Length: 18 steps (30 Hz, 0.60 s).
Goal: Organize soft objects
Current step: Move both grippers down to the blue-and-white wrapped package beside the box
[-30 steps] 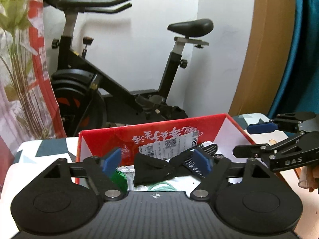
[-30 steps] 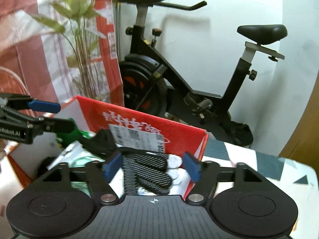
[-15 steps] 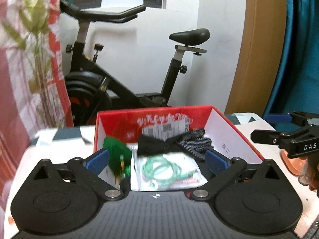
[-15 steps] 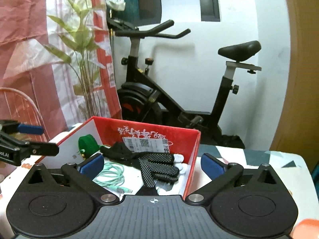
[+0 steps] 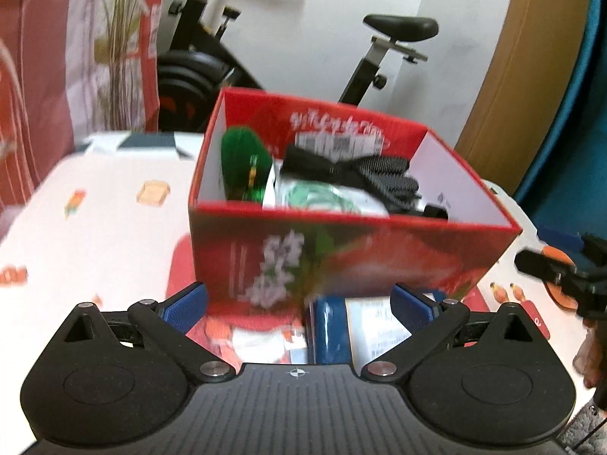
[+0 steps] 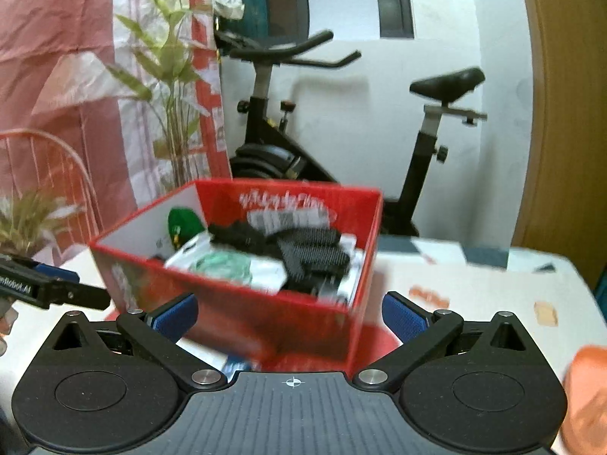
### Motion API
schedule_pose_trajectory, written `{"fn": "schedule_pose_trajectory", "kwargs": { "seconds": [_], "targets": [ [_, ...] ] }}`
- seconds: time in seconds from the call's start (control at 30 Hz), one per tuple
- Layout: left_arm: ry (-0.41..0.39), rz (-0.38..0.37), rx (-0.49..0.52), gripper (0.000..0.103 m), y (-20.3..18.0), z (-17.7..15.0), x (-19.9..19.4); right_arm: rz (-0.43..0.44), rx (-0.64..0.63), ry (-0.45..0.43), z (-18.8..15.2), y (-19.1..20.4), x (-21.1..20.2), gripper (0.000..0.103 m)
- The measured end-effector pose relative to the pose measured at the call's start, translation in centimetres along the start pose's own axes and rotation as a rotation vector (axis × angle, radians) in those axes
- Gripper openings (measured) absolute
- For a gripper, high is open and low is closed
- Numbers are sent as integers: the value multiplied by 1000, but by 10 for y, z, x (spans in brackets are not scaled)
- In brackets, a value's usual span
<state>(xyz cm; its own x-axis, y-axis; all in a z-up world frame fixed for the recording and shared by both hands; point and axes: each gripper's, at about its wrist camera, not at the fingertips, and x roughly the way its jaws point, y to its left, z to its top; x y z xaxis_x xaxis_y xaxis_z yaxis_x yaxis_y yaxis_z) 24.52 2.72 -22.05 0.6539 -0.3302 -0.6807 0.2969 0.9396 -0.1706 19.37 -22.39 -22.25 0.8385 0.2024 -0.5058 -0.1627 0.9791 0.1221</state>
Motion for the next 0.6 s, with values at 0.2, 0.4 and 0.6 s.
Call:
{"fn": "schedule_pose_trajectory", "kwargs": {
  "seconds": [0.2,0.4,0.6],
  "targets": [
    [64,-58,-100,102,3,-22,14,36,31,93,-38,12,10,102],
    [114,-81,-115,92,1,-38,26,66,2,146,-59,24,21,99],
    [128,-125,-167,64,9,-43,32,103,-93,153,-65,35,29,86]
  ]
}}
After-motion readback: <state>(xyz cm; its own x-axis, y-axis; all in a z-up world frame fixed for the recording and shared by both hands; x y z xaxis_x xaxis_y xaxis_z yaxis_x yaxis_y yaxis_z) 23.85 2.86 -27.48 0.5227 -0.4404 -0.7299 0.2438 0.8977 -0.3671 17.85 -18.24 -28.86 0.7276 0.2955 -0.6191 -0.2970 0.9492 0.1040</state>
